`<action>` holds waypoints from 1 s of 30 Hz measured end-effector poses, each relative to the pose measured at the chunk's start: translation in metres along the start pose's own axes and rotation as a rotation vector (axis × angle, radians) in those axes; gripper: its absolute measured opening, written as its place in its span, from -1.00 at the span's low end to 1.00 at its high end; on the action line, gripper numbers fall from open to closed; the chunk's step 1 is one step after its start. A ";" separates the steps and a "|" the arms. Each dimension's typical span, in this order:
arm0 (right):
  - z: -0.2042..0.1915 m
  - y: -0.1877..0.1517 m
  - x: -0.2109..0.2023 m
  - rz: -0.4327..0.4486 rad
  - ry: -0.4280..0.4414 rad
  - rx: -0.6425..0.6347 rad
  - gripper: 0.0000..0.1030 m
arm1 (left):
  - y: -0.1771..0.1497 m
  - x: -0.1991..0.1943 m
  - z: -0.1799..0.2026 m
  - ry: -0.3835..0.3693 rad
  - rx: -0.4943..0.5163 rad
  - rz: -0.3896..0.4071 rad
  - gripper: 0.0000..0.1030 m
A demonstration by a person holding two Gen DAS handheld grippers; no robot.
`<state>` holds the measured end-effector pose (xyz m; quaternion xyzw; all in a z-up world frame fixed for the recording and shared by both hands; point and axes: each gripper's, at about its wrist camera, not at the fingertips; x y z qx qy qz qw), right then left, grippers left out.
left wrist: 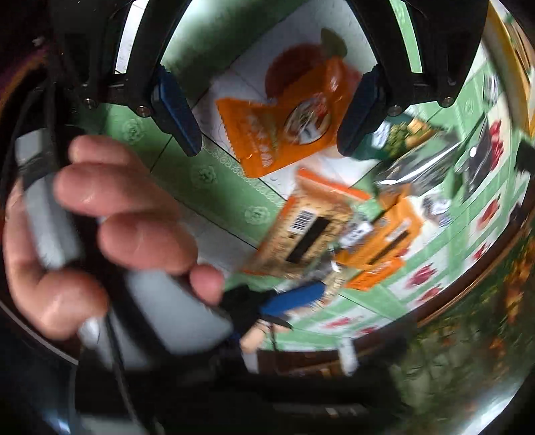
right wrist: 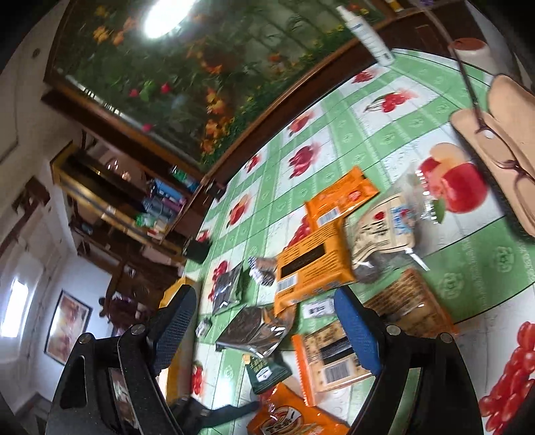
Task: Organize snacks
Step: 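Move the left tool to the orange snack bag and grasp it, then lift the orange bag with the left tool while the right tool grasps a silver foil packet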
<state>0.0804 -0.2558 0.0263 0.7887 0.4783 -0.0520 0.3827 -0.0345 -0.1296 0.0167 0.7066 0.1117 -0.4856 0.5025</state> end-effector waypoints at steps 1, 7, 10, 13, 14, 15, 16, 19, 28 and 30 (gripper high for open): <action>0.002 0.000 0.000 0.002 -0.002 0.009 0.71 | 0.000 0.008 0.001 -0.006 0.015 -0.037 0.60; 0.006 0.002 -0.001 0.001 -0.005 0.024 0.71 | -0.022 0.003 -0.010 -0.036 -0.061 -0.076 0.69; 0.002 0.001 0.001 -0.011 -0.006 0.009 0.71 | -0.037 -0.008 -0.021 -0.018 -0.114 -0.053 0.40; -0.002 -0.001 0.004 -0.022 -0.012 -0.012 0.72 | -0.041 -0.015 -0.033 -0.021 -0.177 -0.028 0.18; -0.003 -0.002 0.005 -0.024 -0.016 -0.017 0.71 | -0.040 -0.016 -0.038 -0.015 -0.190 -0.025 0.17; -0.003 -0.002 0.005 -0.023 -0.018 -0.018 0.72 | -0.040 -0.017 -0.040 -0.013 -0.198 -0.024 0.17; -0.002 -0.002 0.005 -0.023 -0.020 -0.018 0.72 | -0.041 -0.018 -0.042 -0.012 -0.199 -0.024 0.17; 0.000 -0.002 0.006 -0.027 -0.028 -0.009 0.72 | -0.037 -0.011 -0.043 0.048 -0.171 -0.046 0.45; -0.004 -0.002 0.009 -0.033 -0.046 -0.031 0.72 | -0.041 -0.020 -0.075 0.048 -0.332 -0.008 -0.59; -0.007 -0.004 0.011 -0.038 -0.050 -0.047 0.72 | -0.049 -0.028 -0.087 0.034 -0.392 0.000 -0.63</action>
Point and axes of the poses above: each gripper's, at about its wrist camera, not at the fingertips, and x roughly the way its jaws point, z to its right, y to its top, and after that the axes turned 6 degrees about -x, right-handed
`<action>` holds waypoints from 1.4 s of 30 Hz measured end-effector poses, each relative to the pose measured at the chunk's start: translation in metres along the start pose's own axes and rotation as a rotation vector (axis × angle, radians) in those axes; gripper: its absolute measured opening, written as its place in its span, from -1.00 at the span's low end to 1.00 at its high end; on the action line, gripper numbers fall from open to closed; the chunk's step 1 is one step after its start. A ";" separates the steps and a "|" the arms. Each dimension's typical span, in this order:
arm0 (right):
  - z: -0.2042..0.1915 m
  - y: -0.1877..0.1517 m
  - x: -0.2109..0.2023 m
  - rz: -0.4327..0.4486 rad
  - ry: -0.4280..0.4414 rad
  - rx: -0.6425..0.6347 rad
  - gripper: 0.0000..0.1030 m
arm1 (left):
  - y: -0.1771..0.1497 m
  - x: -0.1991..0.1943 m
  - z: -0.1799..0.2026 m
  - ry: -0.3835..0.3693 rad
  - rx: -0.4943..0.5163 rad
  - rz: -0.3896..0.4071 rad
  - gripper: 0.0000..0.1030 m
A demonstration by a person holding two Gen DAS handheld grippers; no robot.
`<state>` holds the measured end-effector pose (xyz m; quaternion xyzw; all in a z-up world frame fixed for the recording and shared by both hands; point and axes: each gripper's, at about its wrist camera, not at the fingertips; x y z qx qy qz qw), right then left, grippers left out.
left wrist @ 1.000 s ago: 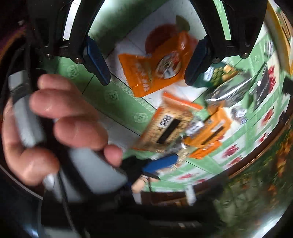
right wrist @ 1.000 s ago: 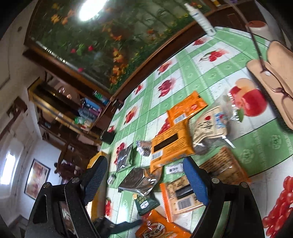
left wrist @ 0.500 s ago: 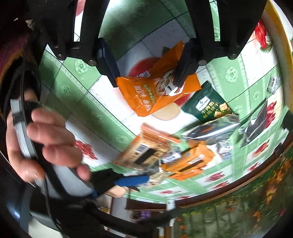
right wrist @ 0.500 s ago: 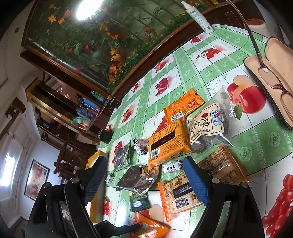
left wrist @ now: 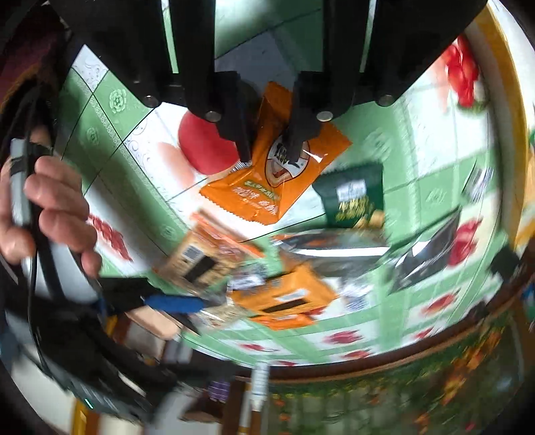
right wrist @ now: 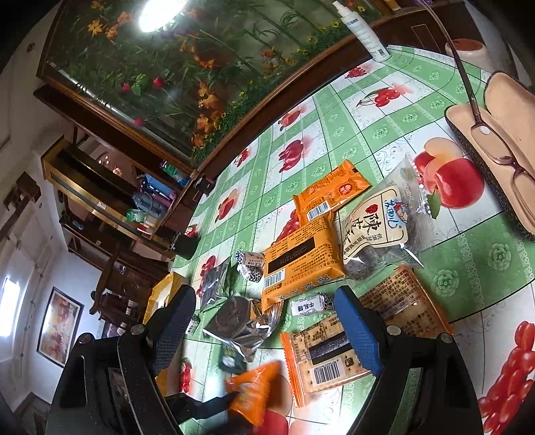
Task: Organize snacks
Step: 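Lift the orange bag with the left tool while the right tool grasps a silver foil packet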
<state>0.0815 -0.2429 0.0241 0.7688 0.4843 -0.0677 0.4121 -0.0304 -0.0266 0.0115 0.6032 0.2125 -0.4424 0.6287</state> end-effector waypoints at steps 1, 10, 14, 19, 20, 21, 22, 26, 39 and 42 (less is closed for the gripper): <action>-0.002 0.000 0.001 -0.003 0.002 -0.009 0.72 | -0.003 -0.005 -0.010 -0.012 -0.040 0.000 -0.63; -0.031 -0.013 0.025 -0.091 0.027 -0.143 0.72 | -0.015 -0.029 -0.048 0.058 -0.177 0.017 -0.64; -0.031 -0.016 0.034 -0.120 0.029 -0.152 0.72 | -0.010 -0.027 -0.048 0.113 -0.161 0.028 0.01; -0.032 -0.017 0.039 -0.135 0.050 -0.152 0.72 | 0.000 -0.020 -0.050 0.167 -0.135 0.047 0.41; -0.035 -0.018 0.042 -0.143 0.060 -0.161 0.72 | 0.001 -0.013 -0.053 0.165 -0.149 0.022 0.41; -0.038 -0.018 0.044 -0.148 0.068 -0.167 0.72 | 0.001 -0.008 -0.055 0.161 -0.158 0.007 0.40; -0.041 -0.018 0.047 -0.156 0.085 -0.178 0.72 | 0.000 -0.007 -0.055 0.166 -0.152 0.021 0.41; -0.060 -0.013 0.069 -0.202 0.101 -0.207 0.72 | 0.000 -0.005 -0.055 0.213 -0.132 0.033 0.04; -0.081 -0.028 0.124 -0.413 0.016 -0.530 0.72 | 0.001 -0.006 -0.061 0.210 -0.171 0.069 -0.05; -0.072 -0.023 0.120 -0.387 0.059 -0.460 0.72 | 0.000 -0.007 -0.062 0.200 -0.179 0.073 -0.05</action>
Point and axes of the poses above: each gripper's, at about its wrist camera, not at the fingertips, and x roughly the way its jaws point, z to its right, y to its top, and after that the axes turned 6 degrees about -x, right-handed
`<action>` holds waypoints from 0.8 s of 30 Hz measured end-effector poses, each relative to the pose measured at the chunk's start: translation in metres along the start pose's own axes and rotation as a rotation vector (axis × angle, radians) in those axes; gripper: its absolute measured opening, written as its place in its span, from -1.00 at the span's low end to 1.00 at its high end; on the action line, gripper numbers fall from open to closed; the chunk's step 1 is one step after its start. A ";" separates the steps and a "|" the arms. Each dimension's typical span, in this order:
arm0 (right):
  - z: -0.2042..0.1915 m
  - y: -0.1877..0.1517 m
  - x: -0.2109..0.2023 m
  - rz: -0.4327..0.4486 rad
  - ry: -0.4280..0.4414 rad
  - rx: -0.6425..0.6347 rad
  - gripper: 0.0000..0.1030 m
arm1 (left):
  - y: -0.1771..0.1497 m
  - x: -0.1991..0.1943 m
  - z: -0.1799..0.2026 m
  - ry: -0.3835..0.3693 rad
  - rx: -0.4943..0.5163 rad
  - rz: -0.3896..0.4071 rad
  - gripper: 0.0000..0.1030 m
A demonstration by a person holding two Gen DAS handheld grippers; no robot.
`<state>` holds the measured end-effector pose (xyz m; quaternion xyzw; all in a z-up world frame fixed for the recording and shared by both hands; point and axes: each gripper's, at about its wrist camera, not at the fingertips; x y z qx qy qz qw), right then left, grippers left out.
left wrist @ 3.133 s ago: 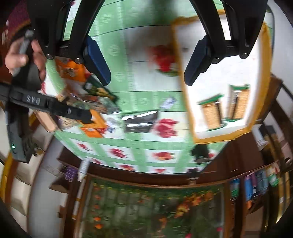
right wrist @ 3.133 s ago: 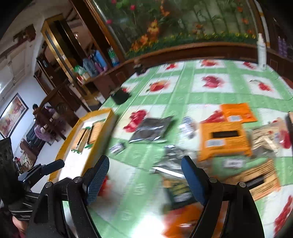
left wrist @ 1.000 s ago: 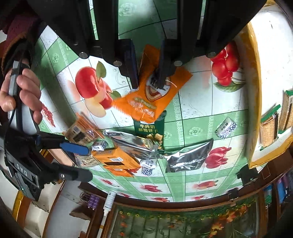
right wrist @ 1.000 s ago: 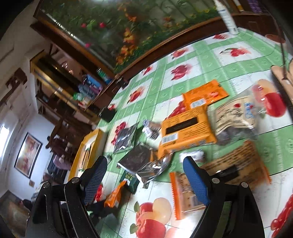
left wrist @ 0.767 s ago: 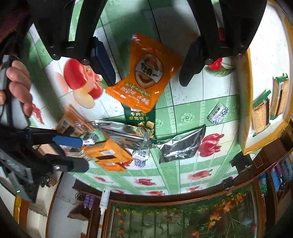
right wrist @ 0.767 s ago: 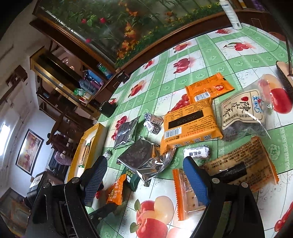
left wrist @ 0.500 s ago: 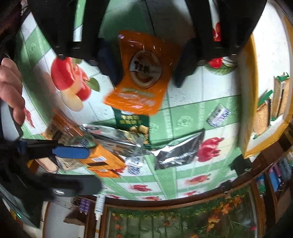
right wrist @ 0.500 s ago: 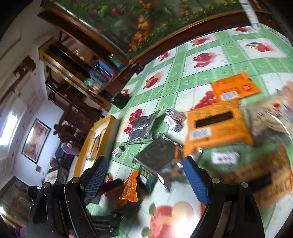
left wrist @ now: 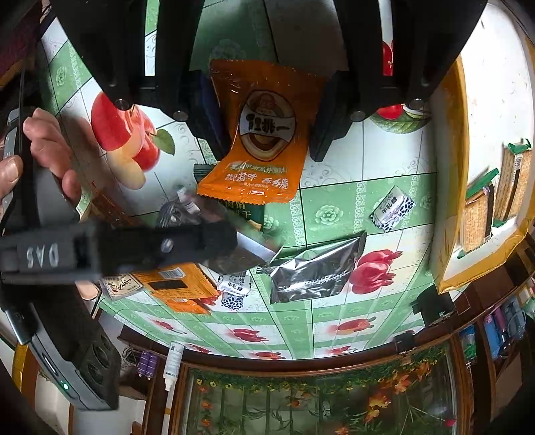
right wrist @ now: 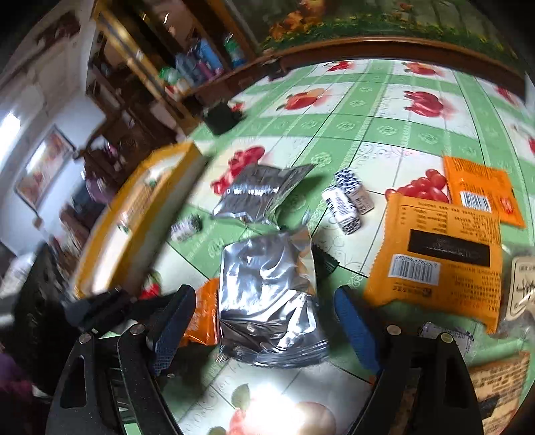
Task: Organize snacks
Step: 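Lift the orange bag with the left tool while the right tool grasps a silver foil packet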
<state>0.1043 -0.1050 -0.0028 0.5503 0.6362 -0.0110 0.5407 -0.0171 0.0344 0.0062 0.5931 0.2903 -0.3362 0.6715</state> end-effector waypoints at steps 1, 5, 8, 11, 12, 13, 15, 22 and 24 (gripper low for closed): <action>0.001 -0.001 0.001 -0.001 -0.019 0.003 0.67 | 0.000 0.000 0.000 -0.002 -0.002 0.000 -0.05; -0.009 0.000 0.006 -0.010 -0.093 -0.041 0.57 | 0.000 0.000 0.000 0.003 0.002 0.000 -0.05; -0.022 0.002 0.006 -0.008 -0.159 -0.113 0.57 | 0.000 0.000 0.000 0.004 0.002 0.000 -0.05; -0.026 -0.002 0.012 -0.034 -0.193 -0.159 0.57 | 0.000 0.000 0.000 0.011 0.006 0.001 -0.05; -0.027 -0.003 0.014 -0.035 -0.212 -0.168 0.49 | 0.000 0.001 0.001 0.013 0.007 0.000 -0.05; -0.028 -0.003 0.015 -0.037 -0.239 -0.172 0.25 | 0.000 0.000 0.001 0.012 0.005 0.002 -0.05; -0.027 -0.003 0.011 -0.028 -0.240 -0.163 0.26 | 0.000 0.000 0.000 0.012 -0.007 0.007 -0.10; -0.018 0.003 -0.014 0.068 -0.221 -0.094 0.25 | 0.001 -0.002 -0.006 -0.016 -0.055 0.021 -0.12; -0.017 0.004 -0.016 0.076 -0.220 -0.076 0.25 | 0.002 -0.001 -0.005 -0.027 -0.061 0.025 -0.12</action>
Point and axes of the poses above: each gripper's, at about its wrist camera, not at the fingertips, and x roughly the way its jaws point, z to its right, y to its top, and after that the axes turned 6 degrees about -x, right-handed
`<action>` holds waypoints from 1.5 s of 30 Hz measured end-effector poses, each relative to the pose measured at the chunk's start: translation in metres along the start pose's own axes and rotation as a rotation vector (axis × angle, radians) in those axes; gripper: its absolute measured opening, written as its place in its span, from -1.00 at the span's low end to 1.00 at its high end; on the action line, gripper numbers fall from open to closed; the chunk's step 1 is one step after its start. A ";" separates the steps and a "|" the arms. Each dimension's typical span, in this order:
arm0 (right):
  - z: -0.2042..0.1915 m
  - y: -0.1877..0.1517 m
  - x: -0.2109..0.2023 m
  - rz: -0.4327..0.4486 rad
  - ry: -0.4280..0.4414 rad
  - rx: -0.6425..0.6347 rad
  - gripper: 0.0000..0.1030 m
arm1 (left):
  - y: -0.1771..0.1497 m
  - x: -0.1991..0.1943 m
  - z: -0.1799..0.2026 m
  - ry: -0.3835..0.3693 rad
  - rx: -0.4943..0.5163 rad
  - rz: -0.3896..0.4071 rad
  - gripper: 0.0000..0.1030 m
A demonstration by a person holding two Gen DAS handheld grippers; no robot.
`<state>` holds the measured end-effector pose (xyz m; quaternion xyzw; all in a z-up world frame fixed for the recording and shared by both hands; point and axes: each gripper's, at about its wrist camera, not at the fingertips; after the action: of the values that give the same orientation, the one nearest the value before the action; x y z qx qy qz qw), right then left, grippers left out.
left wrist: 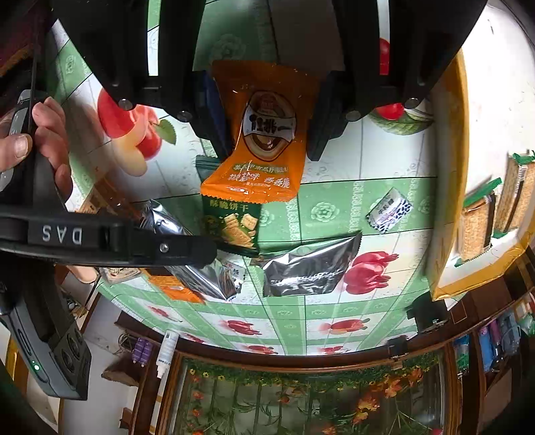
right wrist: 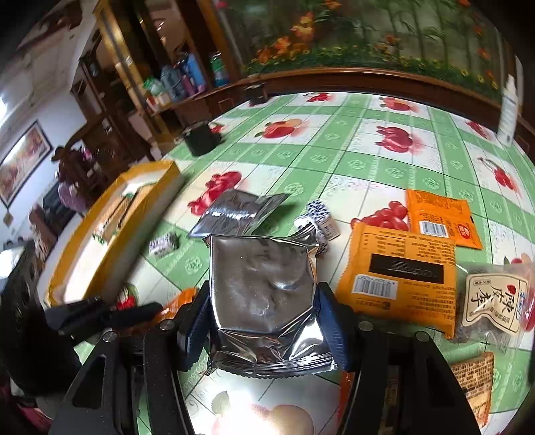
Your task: Organize snacks
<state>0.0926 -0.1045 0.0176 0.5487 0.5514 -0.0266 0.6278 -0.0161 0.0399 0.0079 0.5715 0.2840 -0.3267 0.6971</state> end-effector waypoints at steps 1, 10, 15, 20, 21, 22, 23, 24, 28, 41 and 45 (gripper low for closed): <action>0.001 0.001 0.000 0.003 -0.008 0.004 0.25 | 0.001 0.001 0.001 0.001 -0.003 0.004 -0.12; 0.013 0.003 -0.007 0.039 -0.042 0.075 0.25 | 0.016 0.000 0.010 0.010 -0.054 0.129 -0.12; 0.015 0.002 -0.010 0.053 -0.064 0.099 0.25 | 0.017 -0.013 0.008 0.056 -0.066 0.217 -0.12; 0.010 0.001 -0.011 0.069 -0.065 0.104 0.25 | 0.016 -0.024 0.010 0.112 -0.045 0.290 -0.12; 0.009 0.001 -0.011 0.070 -0.071 0.101 0.25 | 0.016 -0.025 0.011 0.117 -0.041 0.295 -0.11; 0.008 0.001 -0.011 0.070 -0.073 0.099 0.25 | 0.016 -0.025 0.012 0.122 -0.038 0.298 -0.11; 0.008 0.000 -0.011 0.069 -0.073 0.097 0.25 | 0.016 -0.025 0.011 0.125 -0.037 0.301 -0.11; 0.008 0.000 -0.010 0.068 -0.075 0.097 0.25 | 0.016 -0.026 0.011 0.128 -0.035 0.304 -0.11; 0.009 0.000 -0.009 0.067 -0.079 0.098 0.25 | 0.015 -0.028 0.012 0.137 -0.029 0.315 -0.11; 0.007 0.000 -0.010 0.076 -0.075 0.092 0.25 | 0.014 -0.029 0.012 0.139 -0.030 0.314 -0.11; 0.008 0.000 -0.012 0.080 -0.078 0.095 0.25 | 0.014 -0.029 0.012 0.139 -0.029 0.315 -0.11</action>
<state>0.0934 -0.1172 0.0241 0.5980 0.5022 -0.0489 0.6227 -0.0227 0.0335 0.0411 0.6201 0.2432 -0.1692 0.7264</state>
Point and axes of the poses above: each gripper's, at about its wrist camera, not at the fingertips, and x roughly the way its jaws point, z to its right, y to its top, and after that the axes turned 6 degrees about -x, right-handed
